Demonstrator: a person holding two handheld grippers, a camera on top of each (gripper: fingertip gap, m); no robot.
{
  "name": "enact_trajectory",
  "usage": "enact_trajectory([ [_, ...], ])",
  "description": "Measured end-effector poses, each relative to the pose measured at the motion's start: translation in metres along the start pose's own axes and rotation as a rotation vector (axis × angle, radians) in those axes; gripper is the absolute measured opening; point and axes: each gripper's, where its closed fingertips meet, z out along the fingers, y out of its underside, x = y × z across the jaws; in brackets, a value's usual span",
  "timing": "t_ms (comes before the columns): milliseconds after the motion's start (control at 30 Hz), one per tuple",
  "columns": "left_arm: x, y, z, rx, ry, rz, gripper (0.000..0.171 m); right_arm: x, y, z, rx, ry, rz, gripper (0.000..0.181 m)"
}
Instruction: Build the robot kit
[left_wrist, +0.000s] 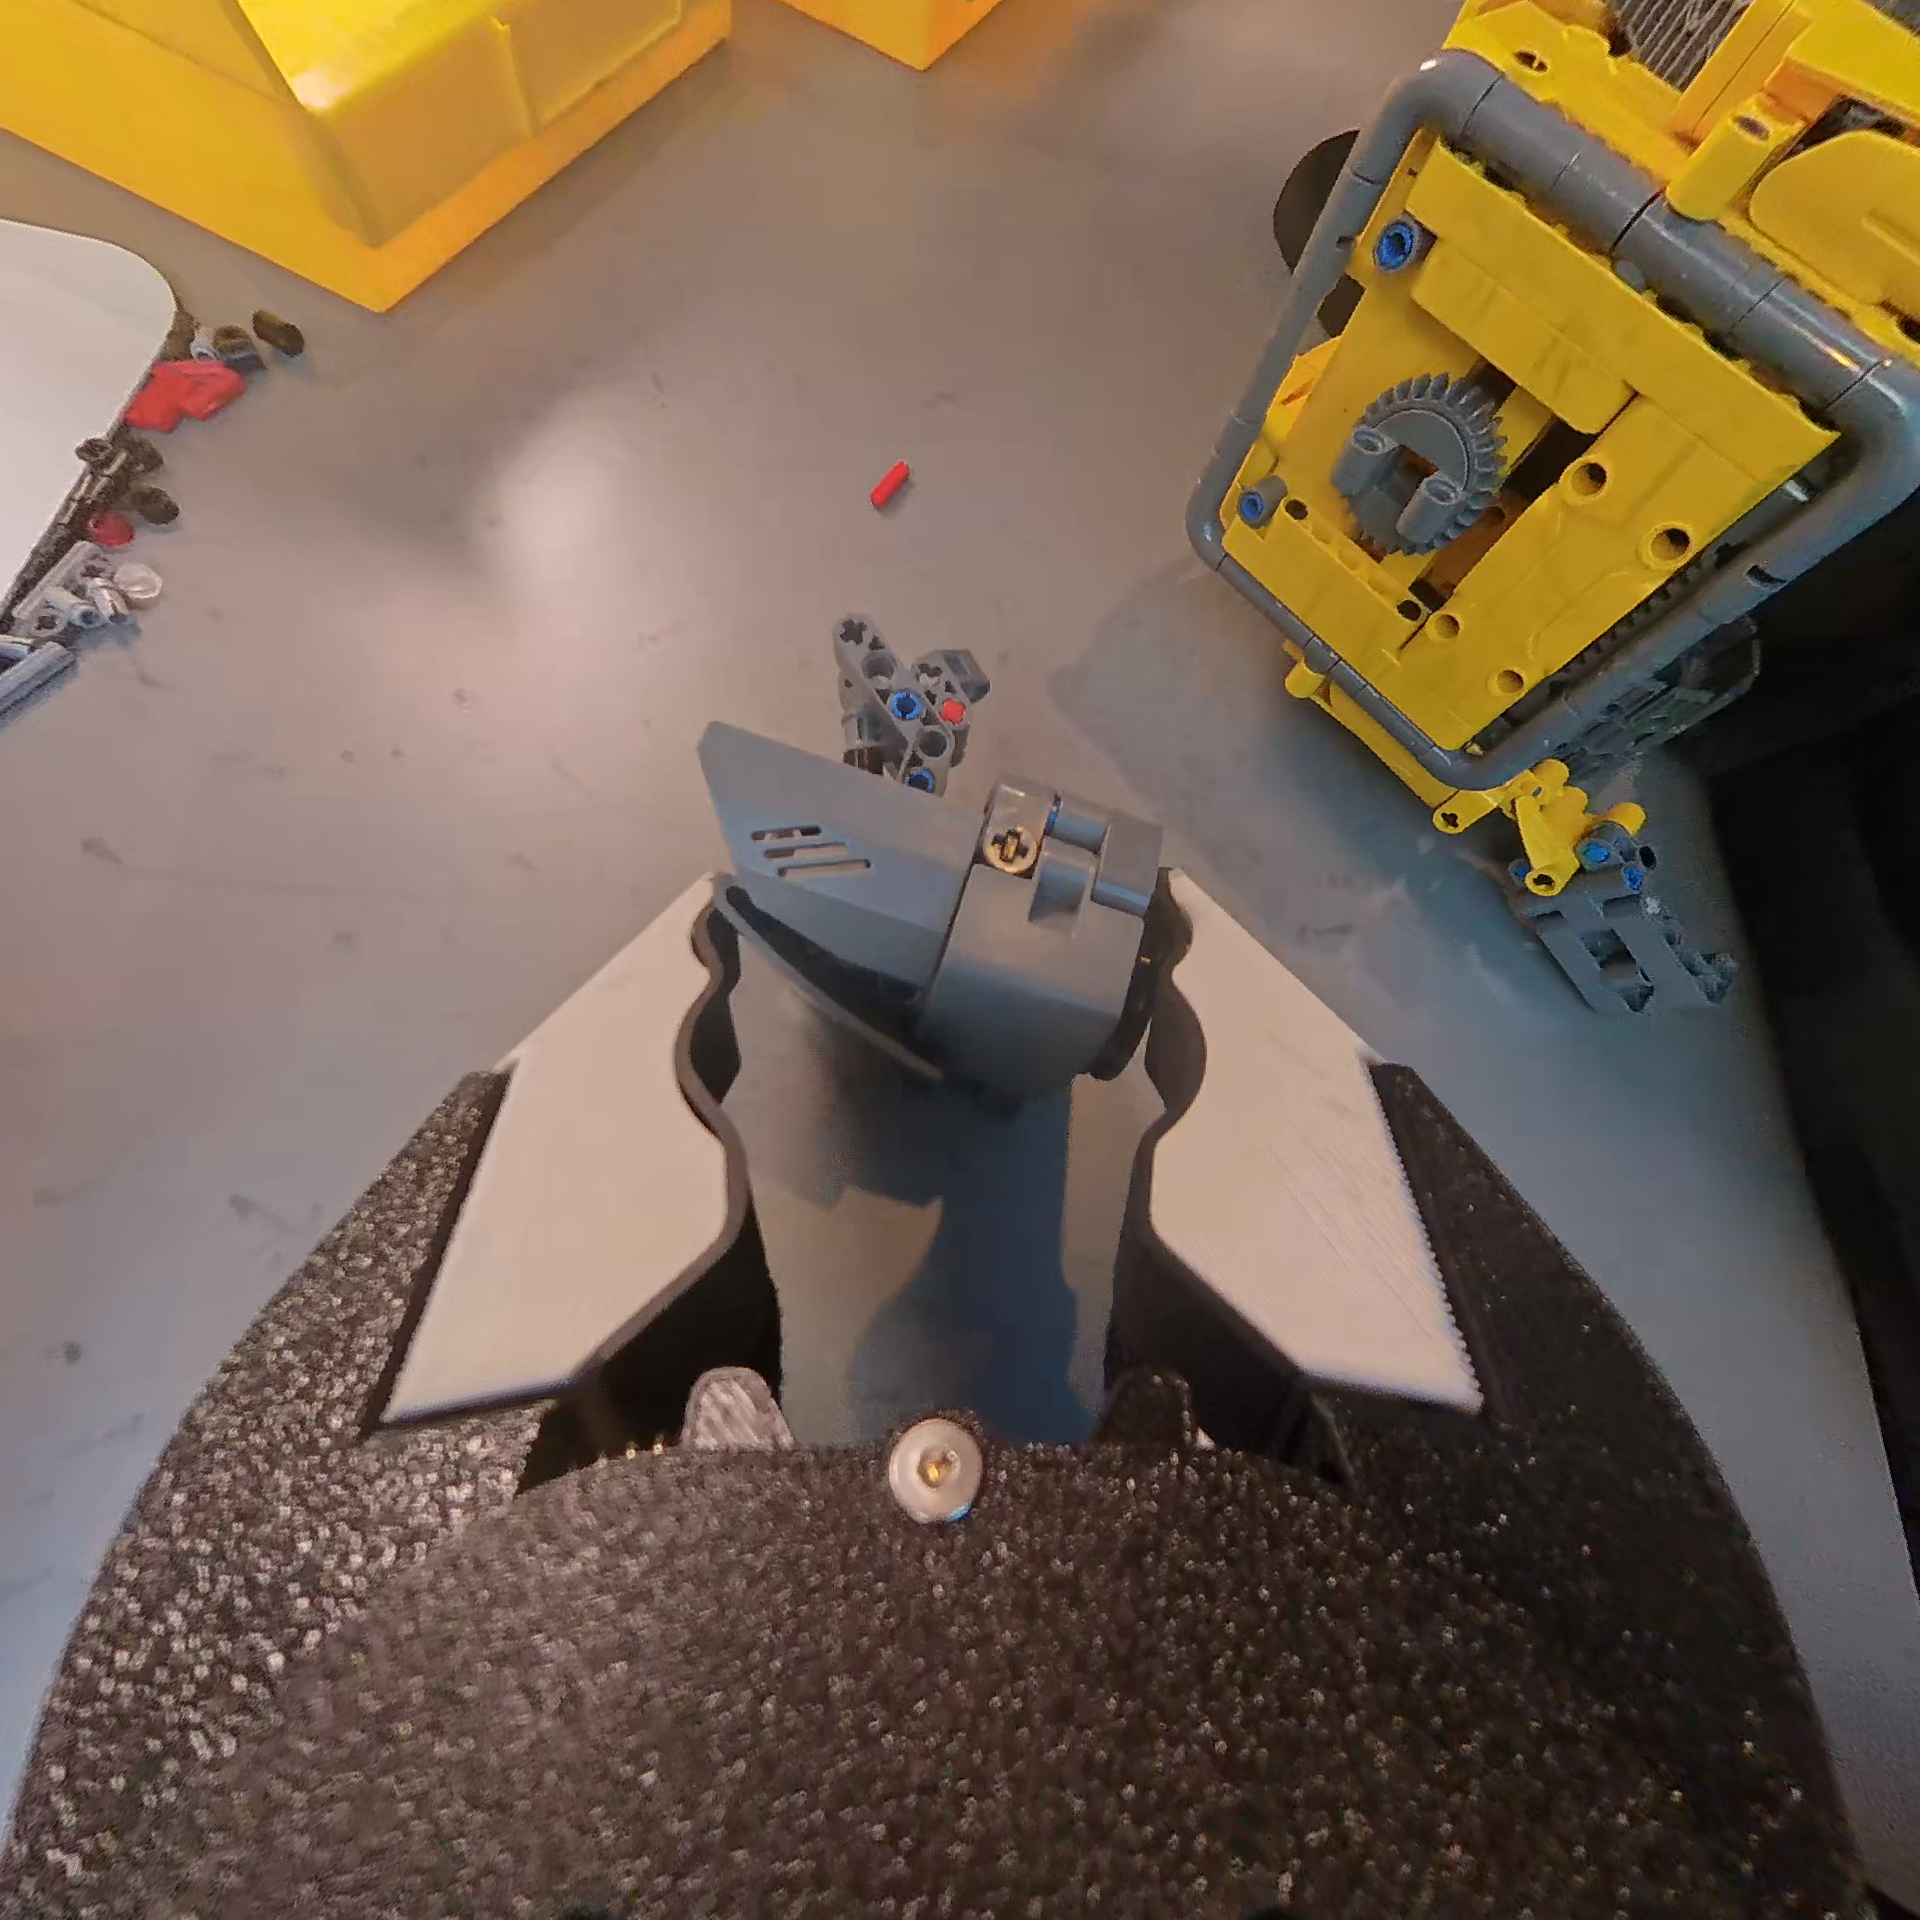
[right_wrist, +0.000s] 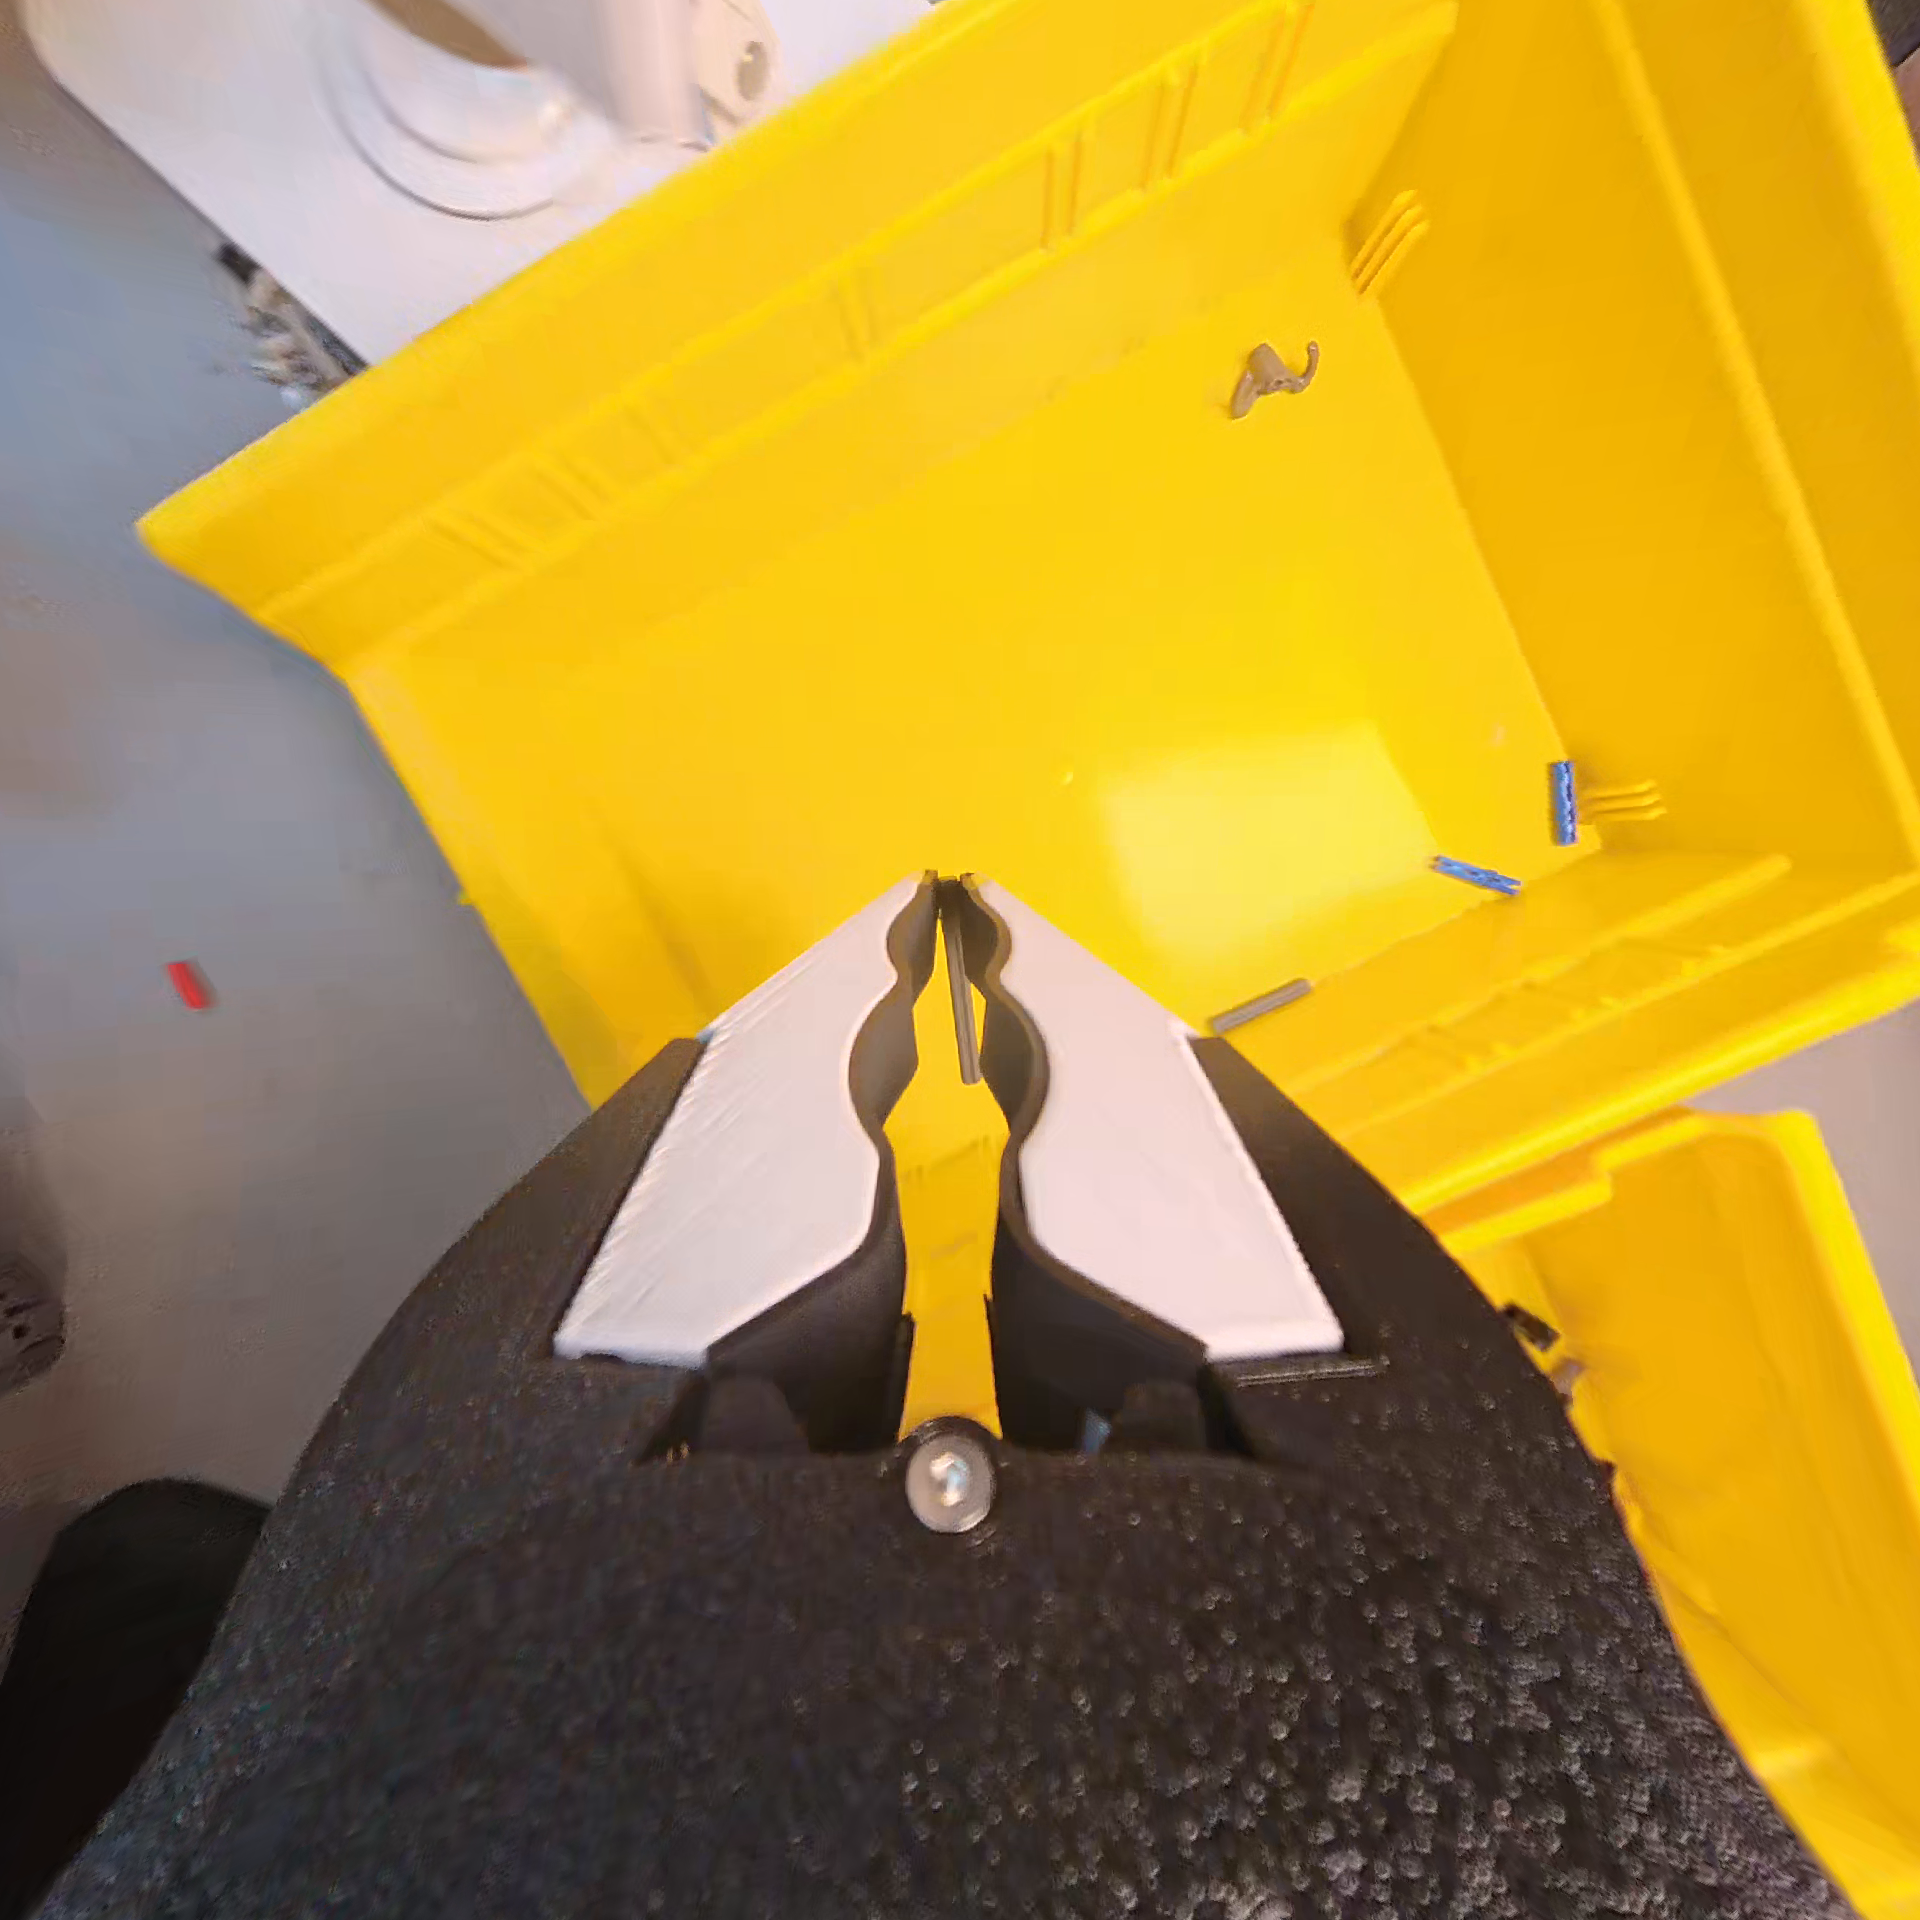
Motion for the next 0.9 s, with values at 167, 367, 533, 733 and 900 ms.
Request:
enact_trajectory([
  [167, 0.005, -0.003, 0.002, -0.008, 0.001, 0.021, 0.078, -0.085, 0.003, -0.051, 0.272, -0.124, -0.106, 0.003],
  [367, 0.011, -0.006, 0.004, 0.008, 0.028, 0.022, 0.078, -0.22, 0.005, -0.053, 0.563, -0.42, -0.214, 0.003],
  [533, 0.014, -0.014, 0.001, 0.052, 0.042, 0.014, 0.081, -0.283, 0.001, -0.02, 0.701, -0.603, -0.24, 0.003],
  [733, 0.015, -0.02, -0.006, 0.099, 0.053, 0.007, 0.083, -0.309, -0.012, -0.002, 0.777, -0.717, -0.232, 0.003],
  [900, 0.018, -0.032, -0.011, 0.162, 0.067, 0.006, 0.079, -0.314, -0.009, 0.0, 0.791, -0.738, -0.233, 0.003],
])
